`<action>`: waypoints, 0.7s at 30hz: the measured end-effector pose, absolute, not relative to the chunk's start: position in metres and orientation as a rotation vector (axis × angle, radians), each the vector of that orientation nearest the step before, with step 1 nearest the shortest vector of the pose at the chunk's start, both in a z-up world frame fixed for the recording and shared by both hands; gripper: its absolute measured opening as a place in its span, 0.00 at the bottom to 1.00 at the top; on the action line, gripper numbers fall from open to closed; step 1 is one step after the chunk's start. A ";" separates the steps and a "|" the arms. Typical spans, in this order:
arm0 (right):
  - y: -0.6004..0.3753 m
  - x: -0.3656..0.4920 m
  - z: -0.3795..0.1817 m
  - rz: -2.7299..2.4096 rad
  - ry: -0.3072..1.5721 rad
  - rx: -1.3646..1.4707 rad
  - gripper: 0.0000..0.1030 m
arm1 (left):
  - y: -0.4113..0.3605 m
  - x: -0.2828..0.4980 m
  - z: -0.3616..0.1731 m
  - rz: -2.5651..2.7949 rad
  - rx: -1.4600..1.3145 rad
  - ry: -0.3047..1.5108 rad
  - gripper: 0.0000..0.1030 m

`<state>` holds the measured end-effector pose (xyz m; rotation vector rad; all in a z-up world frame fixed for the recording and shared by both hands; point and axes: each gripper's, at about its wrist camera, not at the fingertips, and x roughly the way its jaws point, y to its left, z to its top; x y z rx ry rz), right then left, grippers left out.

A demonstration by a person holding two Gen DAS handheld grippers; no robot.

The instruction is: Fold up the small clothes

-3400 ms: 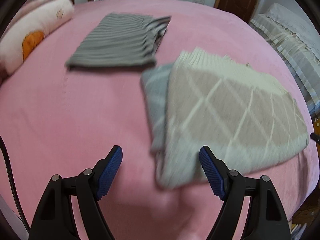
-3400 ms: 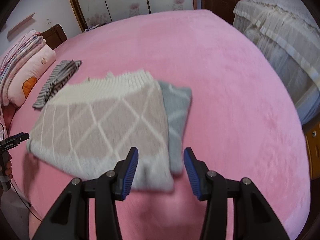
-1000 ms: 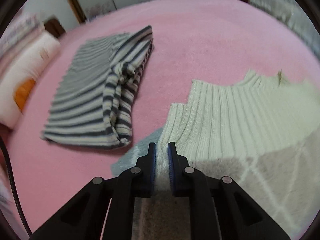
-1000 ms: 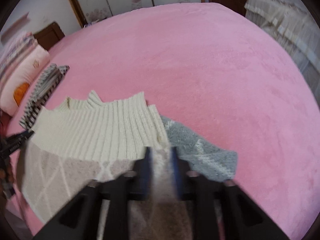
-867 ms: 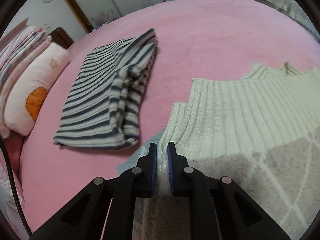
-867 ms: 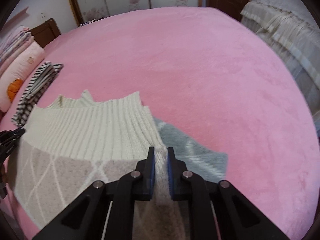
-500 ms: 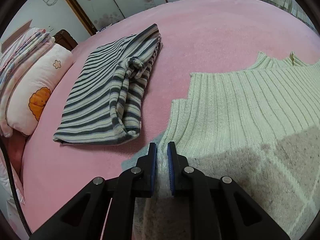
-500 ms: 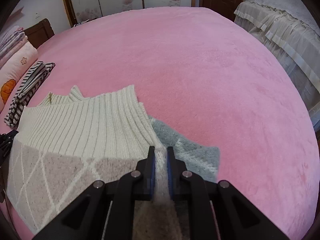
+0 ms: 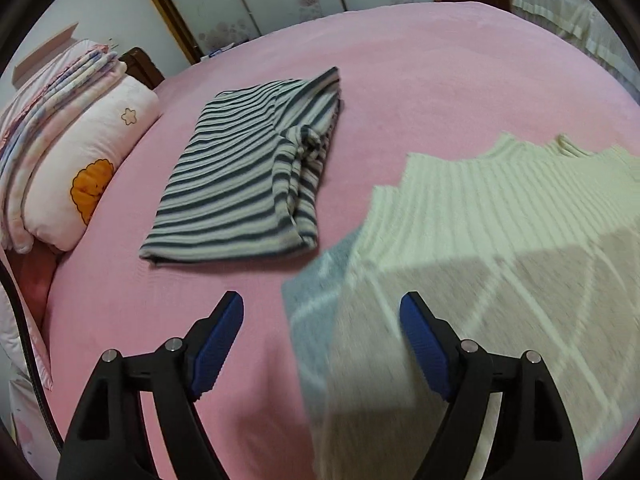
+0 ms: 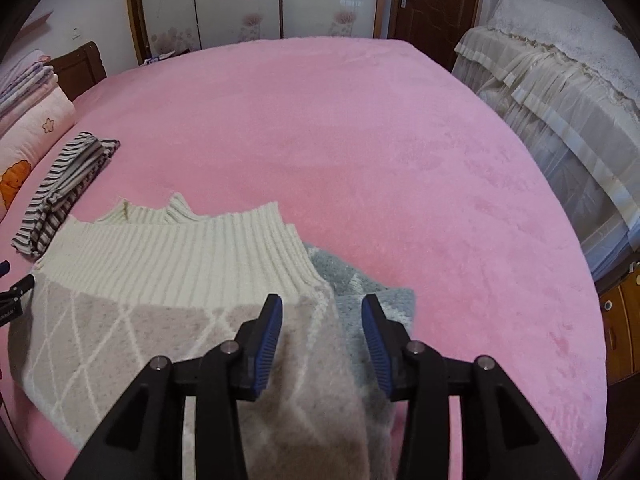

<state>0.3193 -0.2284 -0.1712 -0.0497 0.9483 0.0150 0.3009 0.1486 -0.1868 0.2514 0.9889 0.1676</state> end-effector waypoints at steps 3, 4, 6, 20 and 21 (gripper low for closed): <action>-0.218 0.304 -0.158 0.027 0.942 -0.040 0.40 | 0.138 0.283 -0.175 0.126 0.275 0.986 0.78; -0.216 0.301 -0.155 0.037 0.944 -0.031 0.40 | 0.134 0.278 -0.172 0.119 0.280 0.985 0.78; -0.209 0.291 -0.146 0.065 0.947 -0.006 0.40 | 0.127 0.267 -0.161 0.104 0.278 0.980 0.78; -0.154 0.242 -0.094 0.205 0.861 0.003 0.40 | 0.115 0.205 -0.096 -0.010 -0.006 0.899 0.84; -0.149 0.240 -0.093 0.211 0.854 -0.003 0.40 | 0.118 0.198 -0.096 0.006 -0.042 0.879 0.85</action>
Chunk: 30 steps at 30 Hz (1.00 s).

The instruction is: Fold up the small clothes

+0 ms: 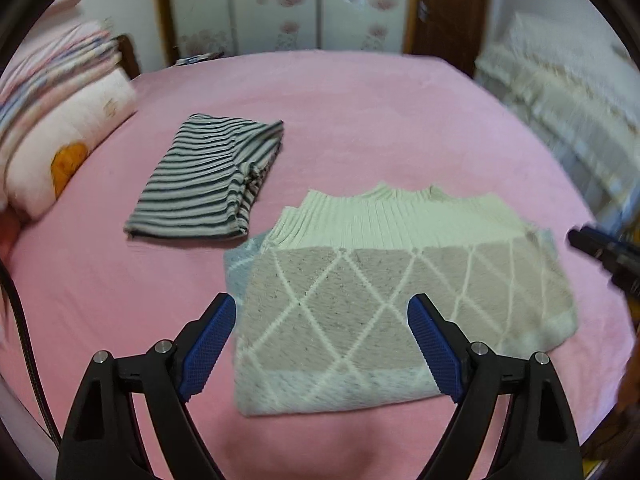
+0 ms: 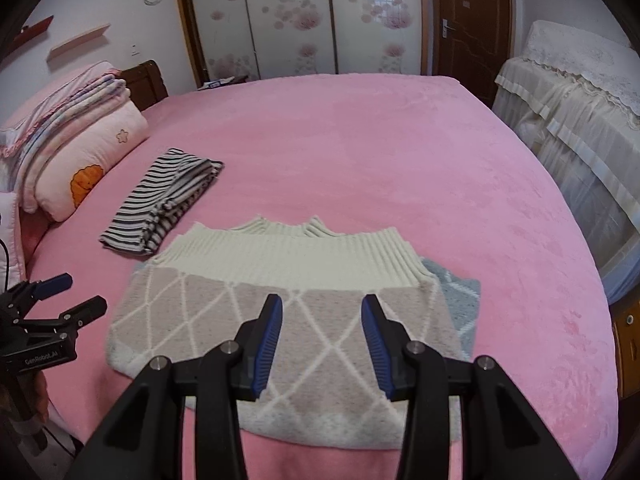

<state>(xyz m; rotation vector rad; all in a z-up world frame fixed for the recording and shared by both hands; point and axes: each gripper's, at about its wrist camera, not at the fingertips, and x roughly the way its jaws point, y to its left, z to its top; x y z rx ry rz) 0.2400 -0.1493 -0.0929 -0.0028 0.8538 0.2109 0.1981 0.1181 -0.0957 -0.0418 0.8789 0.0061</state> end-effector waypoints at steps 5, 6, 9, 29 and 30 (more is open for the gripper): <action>-0.130 0.230 -0.100 0.218 0.823 0.001 0.40 | 0.136 0.176 -0.126 0.066 -0.214 0.909 0.85; -0.127 0.229 -0.103 0.216 0.818 0.003 0.40 | 0.141 0.172 -0.137 0.081 -0.254 0.925 0.85; -0.119 0.225 -0.118 0.200 0.812 -0.004 0.35 | 0.155 0.162 -0.170 0.127 -0.338 0.975 0.85; -0.088 0.229 -0.182 0.271 0.835 0.016 0.09 | 0.161 0.156 -0.268 0.014 -0.725 0.901 0.95; -0.087 0.231 -0.183 0.275 0.834 0.015 0.09 | 0.159 0.159 -0.269 0.015 -0.718 0.889 0.96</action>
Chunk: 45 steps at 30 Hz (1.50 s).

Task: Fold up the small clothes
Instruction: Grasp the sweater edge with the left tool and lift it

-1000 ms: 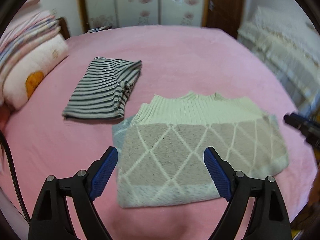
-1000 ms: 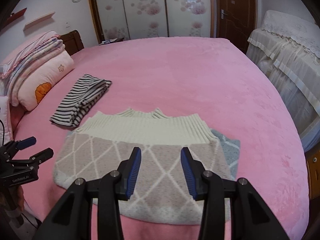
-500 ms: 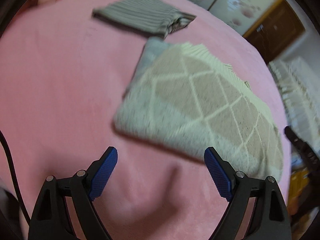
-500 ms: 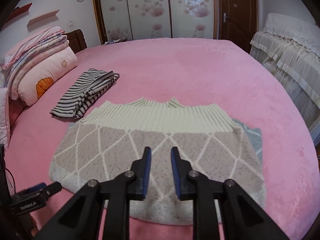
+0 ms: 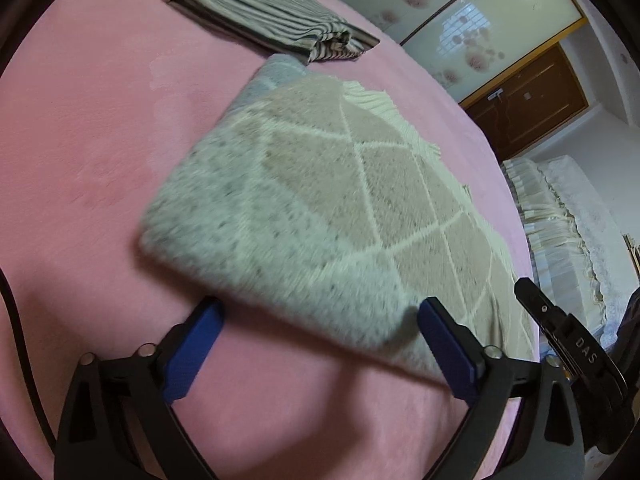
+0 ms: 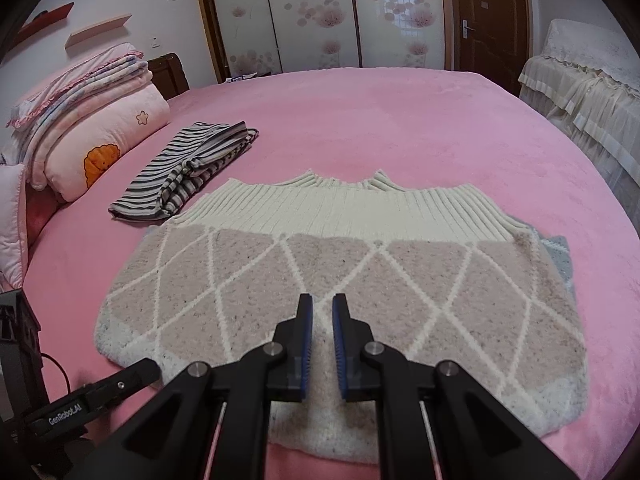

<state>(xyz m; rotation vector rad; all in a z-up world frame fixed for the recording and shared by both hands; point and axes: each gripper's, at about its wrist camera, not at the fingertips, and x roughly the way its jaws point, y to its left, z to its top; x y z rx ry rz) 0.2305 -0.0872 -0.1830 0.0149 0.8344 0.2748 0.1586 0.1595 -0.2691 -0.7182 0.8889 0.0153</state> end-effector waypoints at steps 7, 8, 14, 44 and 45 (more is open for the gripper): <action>-0.079 0.244 -0.191 0.300 0.832 0.018 0.09 | 0.161 0.181 -0.270 0.027 -0.741 0.814 0.98; -0.078 0.246 -0.193 0.303 0.835 0.021 0.09 | 0.164 0.185 -0.270 0.027 -0.759 0.802 0.98; -0.072 0.262 -0.202 0.309 0.848 0.025 0.09 | 0.177 0.203 -0.269 0.031 -0.840 0.764 0.94; -0.079 0.284 -0.226 0.372 0.922 0.111 0.02 | 0.106 0.197 -0.156 -0.037 -0.457 0.573 0.21; -0.085 0.284 -0.225 0.380 0.926 0.140 0.02 | 0.100 0.198 -0.152 -0.042 -0.449 0.570 0.21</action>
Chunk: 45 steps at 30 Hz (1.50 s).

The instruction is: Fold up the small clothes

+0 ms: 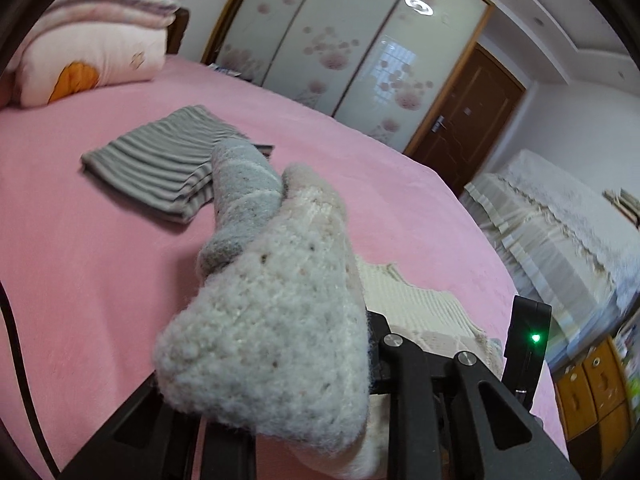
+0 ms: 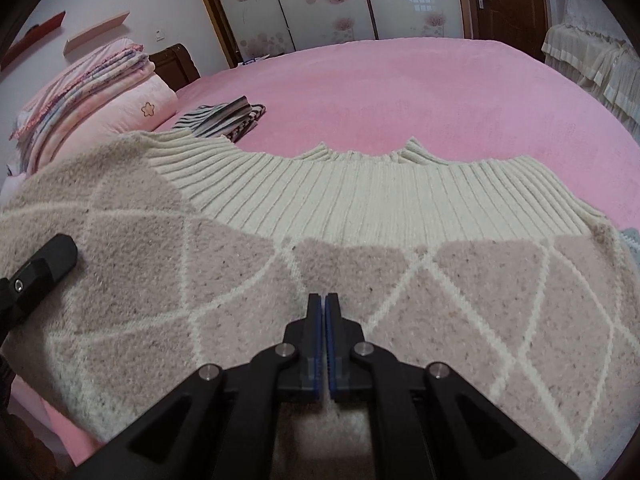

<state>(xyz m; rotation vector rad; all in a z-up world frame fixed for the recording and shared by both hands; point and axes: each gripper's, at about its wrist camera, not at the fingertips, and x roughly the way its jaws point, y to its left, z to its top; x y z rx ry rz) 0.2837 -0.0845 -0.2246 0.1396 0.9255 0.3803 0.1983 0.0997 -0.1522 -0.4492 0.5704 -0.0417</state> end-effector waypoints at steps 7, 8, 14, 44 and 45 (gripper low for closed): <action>-0.129 0.265 -0.206 0.398 0.880 0.258 0.02 | 0.047 0.208 -0.129 -0.095 -0.366 0.563 0.21; -0.139 0.262 -0.203 0.393 0.870 0.270 0.02 | 0.035 0.210 -0.127 -0.108 -0.353 0.565 0.21; -0.208 0.235 -0.193 0.306 0.829 0.311 0.02 | -0.039 0.226 -0.126 -0.192 -0.290 0.594 0.21; -0.326 0.195 -0.197 0.131 0.790 0.411 0.02 | -0.182 0.212 -0.162 -0.354 -0.070 0.664 0.21; -0.327 0.194 -0.198 0.124 0.792 0.411 0.02 | -0.184 0.211 -0.163 -0.351 -0.049 0.662 0.22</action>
